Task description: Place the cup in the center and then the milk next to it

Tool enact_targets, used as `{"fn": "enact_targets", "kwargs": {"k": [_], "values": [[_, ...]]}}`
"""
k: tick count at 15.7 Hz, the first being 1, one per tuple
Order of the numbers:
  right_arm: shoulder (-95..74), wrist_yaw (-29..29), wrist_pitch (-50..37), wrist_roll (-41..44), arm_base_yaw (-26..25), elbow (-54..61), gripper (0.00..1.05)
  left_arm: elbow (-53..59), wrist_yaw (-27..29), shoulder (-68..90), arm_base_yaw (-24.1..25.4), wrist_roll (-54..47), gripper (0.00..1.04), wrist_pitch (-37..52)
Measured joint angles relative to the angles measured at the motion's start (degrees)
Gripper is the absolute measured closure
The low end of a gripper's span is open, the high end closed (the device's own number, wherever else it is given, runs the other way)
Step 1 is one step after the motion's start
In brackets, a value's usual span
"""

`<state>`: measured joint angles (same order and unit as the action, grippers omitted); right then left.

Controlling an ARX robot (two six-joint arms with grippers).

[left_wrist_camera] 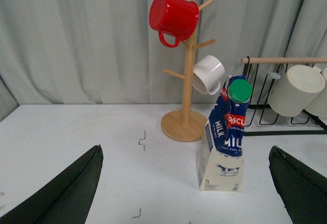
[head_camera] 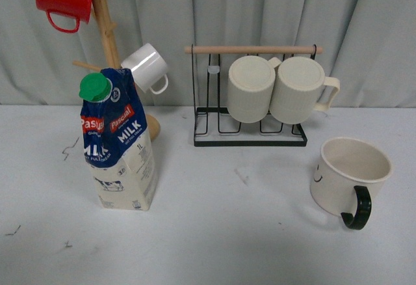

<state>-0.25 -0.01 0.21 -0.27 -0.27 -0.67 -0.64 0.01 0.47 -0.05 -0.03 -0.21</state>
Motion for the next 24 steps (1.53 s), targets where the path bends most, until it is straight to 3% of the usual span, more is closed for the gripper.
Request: {"fn": "enact_targets", "kwargs": {"k": [12,13,15,18,21,24], "values": [[0.00,0.00,0.00,0.00,0.00,0.00,0.06,0.00,0.00,0.00,0.00,0.00,0.07,0.00],[-2.99,1.51,6.36,-1.51,0.33,-2.19,0.06,0.00,0.00,0.00,0.00,-0.02,0.07,-0.02],[-20.44,-0.17,0.79,-6.45,-2.86,-8.96,0.06,0.00,-0.02,0.00,0.00,0.00,0.07,0.00],[-41.66,-2.45,-8.24,-8.81,-2.40,-17.16,0.06,0.00,-0.04,0.00,0.00,-0.02,0.07,0.00],[-59.82,-0.81,-5.57,-10.05,-0.17,-27.58,0.06,0.00,-0.02,0.00,0.00,0.00,0.07,0.00],[-73.92,-0.81,-2.01,-11.54,-2.16,-38.53,0.06,0.00,0.00,0.00,0.00,-0.02,0.07,0.00]]}}
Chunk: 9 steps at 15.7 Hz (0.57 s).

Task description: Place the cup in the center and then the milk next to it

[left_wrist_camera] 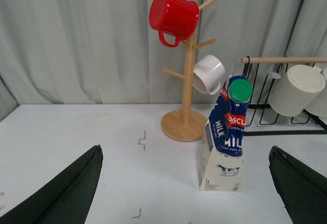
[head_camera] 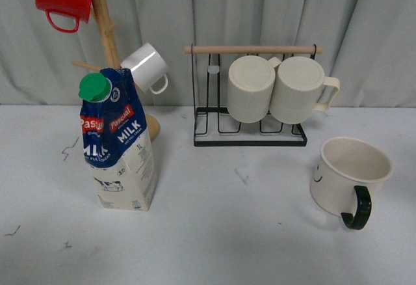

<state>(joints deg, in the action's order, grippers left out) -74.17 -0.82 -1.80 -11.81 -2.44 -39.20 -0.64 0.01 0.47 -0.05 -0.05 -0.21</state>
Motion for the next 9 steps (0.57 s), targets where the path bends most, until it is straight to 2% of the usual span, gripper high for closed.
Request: {"fn": "enact_targets", "kwargs": {"k": [3,9], "values": [[-13.40,-0.50,4.35,-1.46,-0.55,-8.72,0.06,0.00,-0.02,0.00,0.00,0.00,0.07,0.00],[-29.92,-0.59,9.27,-2.91,3.91,-20.41,0.06,0.00,0.00,0.00,0.00,0.02,0.07,0.00]]}}
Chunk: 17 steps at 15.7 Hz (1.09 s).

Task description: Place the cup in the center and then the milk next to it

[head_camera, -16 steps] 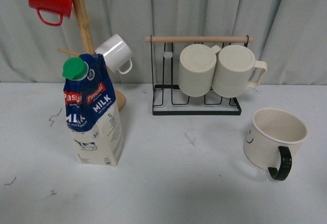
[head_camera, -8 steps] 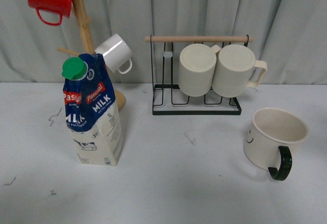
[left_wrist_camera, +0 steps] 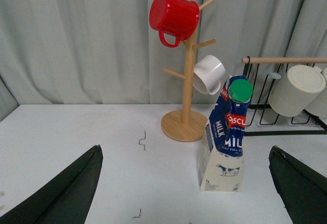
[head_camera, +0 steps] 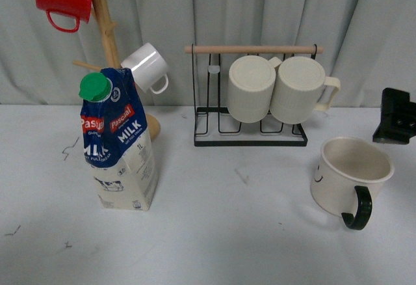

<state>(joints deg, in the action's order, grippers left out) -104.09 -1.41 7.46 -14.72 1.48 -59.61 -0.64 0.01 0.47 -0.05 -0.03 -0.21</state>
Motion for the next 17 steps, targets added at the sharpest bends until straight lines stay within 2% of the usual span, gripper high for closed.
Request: {"fn": "enact_targets", "kwargs": {"k": [5,11,13,17], "values": [[-7.58,2.29,1.16,-0.81,1.57,-3.56,0.07,0.00,-0.02,0.00,0.00,0.00,0.07,0.00],[-11.43,3.28,2.80,-1.20,1.57,-6.54,0.71,0.00,0.00,0.00,0.00,0.00,0.07,0.00],[-11.39,3.54,3.28,-1.36,1.60,-6.95,0.99,0.00,0.00,0.00,0.00,0.00,0.07,0.00],[-7.76,2.80,6.21,-1.77,1.51,-5.64,1.02,0.00,0.00,0.00,0.00,0.00,0.07,0.00]]}}
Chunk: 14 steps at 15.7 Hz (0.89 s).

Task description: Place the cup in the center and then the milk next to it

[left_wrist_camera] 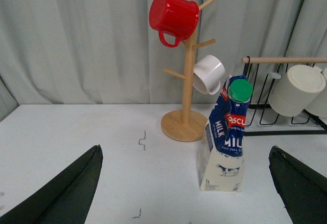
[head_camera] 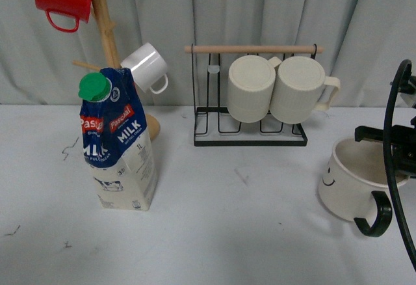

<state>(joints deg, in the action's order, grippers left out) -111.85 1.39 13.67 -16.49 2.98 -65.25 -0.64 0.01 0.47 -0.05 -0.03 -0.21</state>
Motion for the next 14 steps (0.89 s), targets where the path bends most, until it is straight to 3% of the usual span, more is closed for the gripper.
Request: {"fn": "enact_targets", "kwargs": {"k": [3,8,14], "values": [[6.29,-1.44,0.00,-0.48,2.32,0.74,1.02,0.00,-0.02,0.00,0.00,-0.02,0.07,0.00],[4.44,-1.01,0.42,-3.54,12.31,-3.17,1.02,0.00,-0.02,0.00,0.00,0.00,0.07,0.00],[-3.21,-0.07,0.66,-7.50,16.57,-7.45,1.02,0.00,0.00,0.00,0.00,0.00,0.07,0.00]]}}
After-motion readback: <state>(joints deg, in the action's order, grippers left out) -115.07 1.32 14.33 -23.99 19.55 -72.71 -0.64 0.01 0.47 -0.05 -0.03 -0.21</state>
